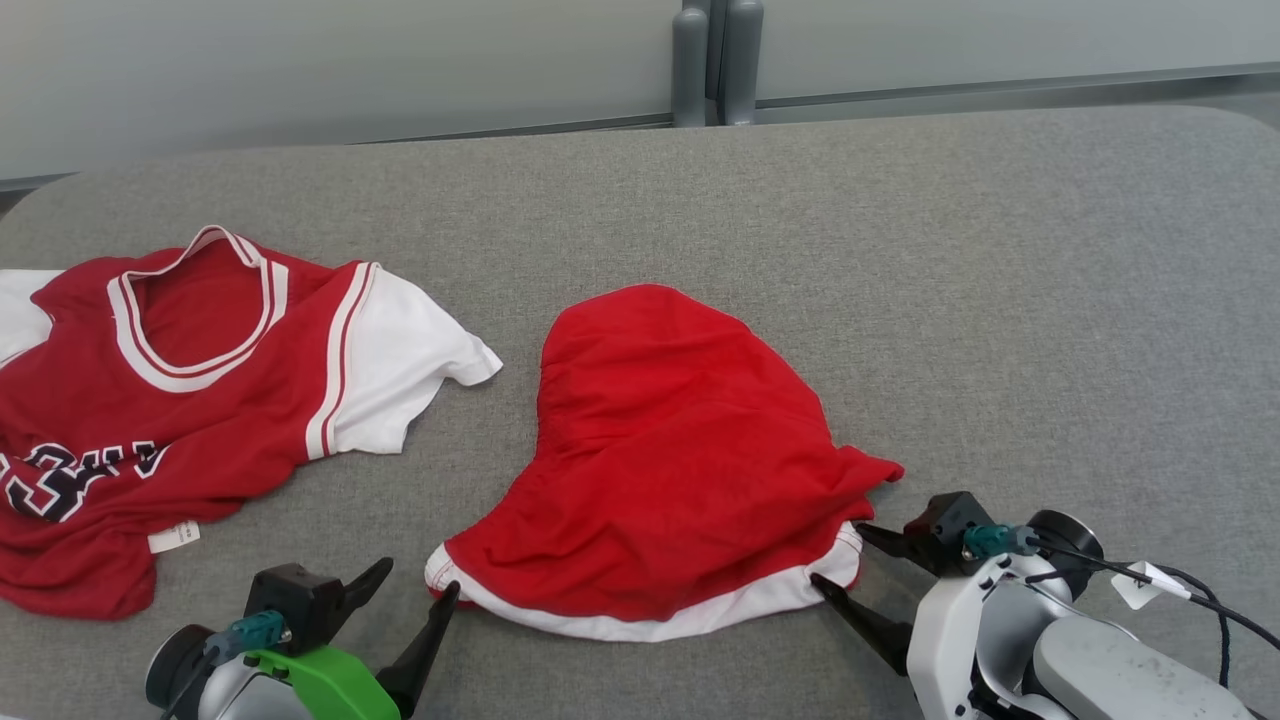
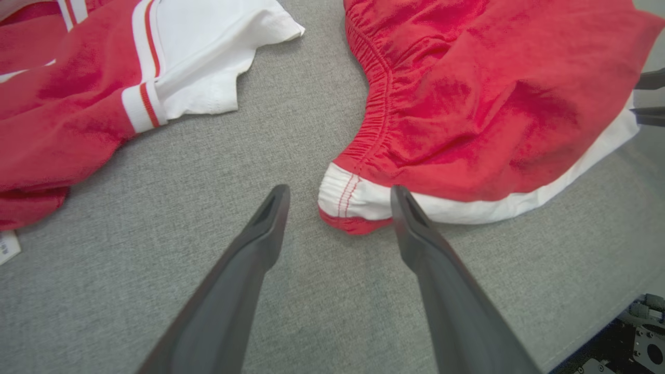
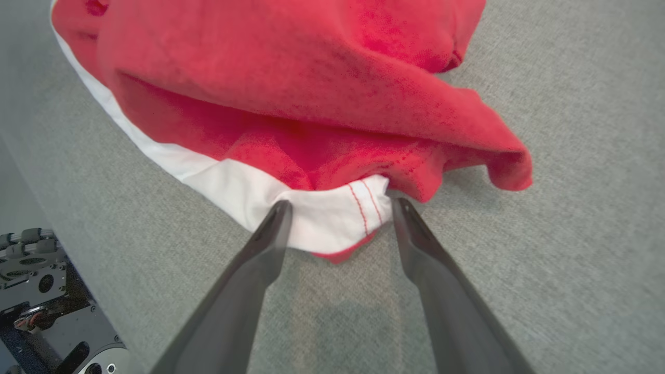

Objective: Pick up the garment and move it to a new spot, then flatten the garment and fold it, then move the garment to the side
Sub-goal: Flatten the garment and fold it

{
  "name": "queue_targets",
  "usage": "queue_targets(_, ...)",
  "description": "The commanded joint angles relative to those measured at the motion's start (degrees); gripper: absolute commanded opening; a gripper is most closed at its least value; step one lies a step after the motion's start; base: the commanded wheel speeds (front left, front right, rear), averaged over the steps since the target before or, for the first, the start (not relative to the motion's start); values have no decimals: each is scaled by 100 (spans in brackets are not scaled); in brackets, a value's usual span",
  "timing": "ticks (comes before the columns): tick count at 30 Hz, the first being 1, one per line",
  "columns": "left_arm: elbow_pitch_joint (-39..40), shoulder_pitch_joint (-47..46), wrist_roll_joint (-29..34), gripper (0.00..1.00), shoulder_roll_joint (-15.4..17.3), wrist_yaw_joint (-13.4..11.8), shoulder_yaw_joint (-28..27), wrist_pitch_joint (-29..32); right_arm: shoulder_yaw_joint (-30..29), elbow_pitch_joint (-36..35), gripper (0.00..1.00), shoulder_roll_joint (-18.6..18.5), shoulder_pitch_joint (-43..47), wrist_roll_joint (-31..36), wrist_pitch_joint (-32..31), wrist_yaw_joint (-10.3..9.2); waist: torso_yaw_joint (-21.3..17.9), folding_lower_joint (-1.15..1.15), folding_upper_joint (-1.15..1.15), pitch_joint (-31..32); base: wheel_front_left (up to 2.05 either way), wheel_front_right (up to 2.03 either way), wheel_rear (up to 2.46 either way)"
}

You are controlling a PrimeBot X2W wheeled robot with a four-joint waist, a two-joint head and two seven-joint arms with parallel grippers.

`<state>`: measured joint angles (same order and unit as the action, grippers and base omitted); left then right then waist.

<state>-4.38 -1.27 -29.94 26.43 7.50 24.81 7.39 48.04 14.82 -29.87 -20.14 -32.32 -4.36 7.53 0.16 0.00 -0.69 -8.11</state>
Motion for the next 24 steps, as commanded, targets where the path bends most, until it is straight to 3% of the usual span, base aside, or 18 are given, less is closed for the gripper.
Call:
queue_targets(1, -18, -105, -50, 100, 64, -2, 43, 44, 84, 47, 100, 3, -70, -69, 18, -8, 2, 0, 69, -4, 0, 0, 0)
queue_targets(9, -68, -381, -222, 100, 236, -2, 484, 117, 652, 431, 100, 108, -505, -354, 97, -8, 9, 0, 69, -73, 0, 0, 0)
queue_targets(10, -90, -429, -236, 100, 251, -2, 526, 108, 690, 484, 96, 121, -550, -388, 131, -8, 18, 0, 69, -77, 0, 0, 0)
queue_targets(14, -197, -583, -328, 100, 289, -2, 682, 59, 817, 625, 31, 138, -650, -521, 270, -8, 41, 0, 69, -83, 0, 0, 0)
queue_targets(17, -273, -657, -422, 100, 316, -2, 819, 35, 923, 695, 4, 88, -656, -621, 347, -8, 39, 0, 69, -71, 0, 0, 0)
queue_targets(18, -300, -677, -458, 100, 323, -2, 852, 13, 953, 715, 0, 70, -657, -655, 359, -8, 32, 0, 69, -66, 0, 0, 0)
queue_targets(24, -579, -725, -541, 100, 334, -2, 889, -61, 1096, 771, 0, 36, -706, -825, 454, -8, -69, 0, 69, -51, 0, 0, 0)
